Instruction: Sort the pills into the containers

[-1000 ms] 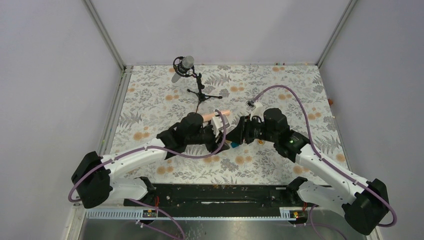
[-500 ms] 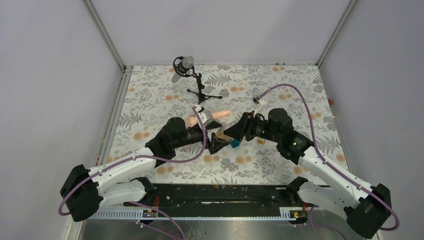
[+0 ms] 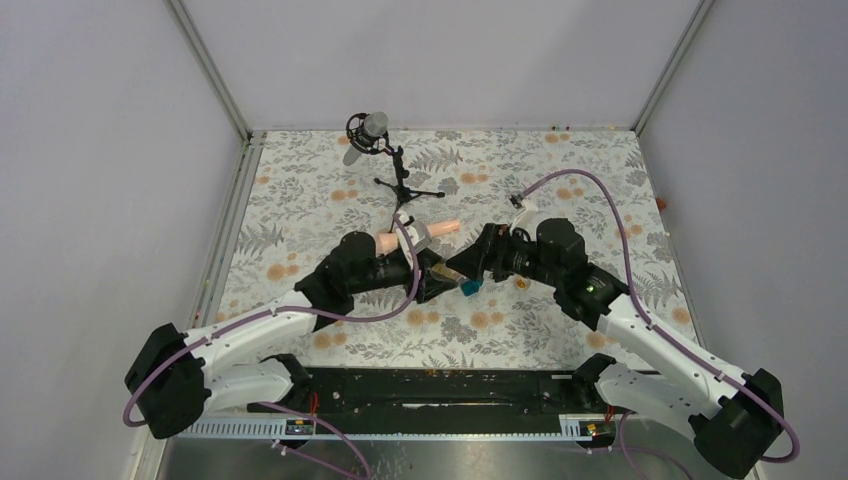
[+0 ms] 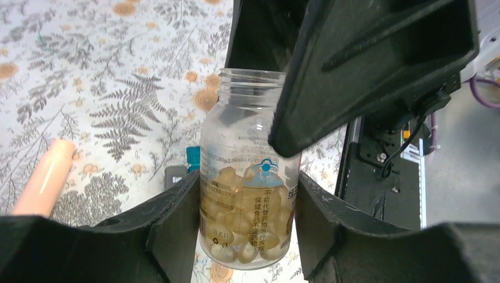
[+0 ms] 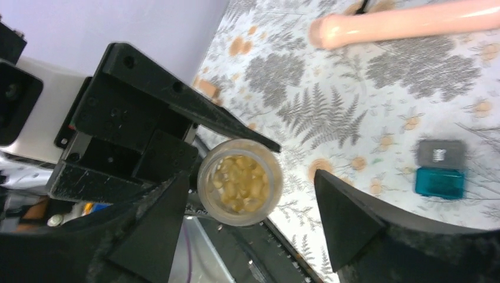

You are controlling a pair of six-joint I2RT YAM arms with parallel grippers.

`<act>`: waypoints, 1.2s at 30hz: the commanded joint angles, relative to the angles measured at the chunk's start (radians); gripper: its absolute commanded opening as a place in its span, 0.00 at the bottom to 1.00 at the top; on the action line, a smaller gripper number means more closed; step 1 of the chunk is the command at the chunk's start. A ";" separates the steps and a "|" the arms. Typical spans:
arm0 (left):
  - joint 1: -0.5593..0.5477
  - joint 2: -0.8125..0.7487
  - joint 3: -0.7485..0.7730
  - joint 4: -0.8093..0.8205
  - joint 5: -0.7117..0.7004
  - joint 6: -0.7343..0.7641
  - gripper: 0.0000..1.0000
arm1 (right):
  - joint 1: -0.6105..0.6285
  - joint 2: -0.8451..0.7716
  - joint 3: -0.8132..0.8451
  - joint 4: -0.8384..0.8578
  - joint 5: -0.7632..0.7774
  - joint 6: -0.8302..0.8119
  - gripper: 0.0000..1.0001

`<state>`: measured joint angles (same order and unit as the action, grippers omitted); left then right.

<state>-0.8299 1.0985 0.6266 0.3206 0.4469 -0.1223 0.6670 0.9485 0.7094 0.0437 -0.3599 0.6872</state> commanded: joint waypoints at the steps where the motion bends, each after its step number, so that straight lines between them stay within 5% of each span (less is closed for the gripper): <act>1: 0.007 0.020 0.064 -0.095 -0.006 0.088 0.00 | -0.007 -0.070 0.029 -0.117 0.204 -0.023 0.89; 13: -0.036 0.260 0.290 -0.525 -0.248 0.314 0.00 | -0.093 -0.073 0.119 -0.531 0.647 -0.069 0.81; 36: -0.097 0.533 0.519 -0.732 -0.387 0.451 0.00 | -0.182 -0.081 0.031 -0.537 0.687 -0.112 0.81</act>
<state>-0.9195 1.6157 1.0870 -0.4141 0.1017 0.3077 0.4946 0.8795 0.7486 -0.4969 0.2962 0.5873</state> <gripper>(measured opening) 0.524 0.812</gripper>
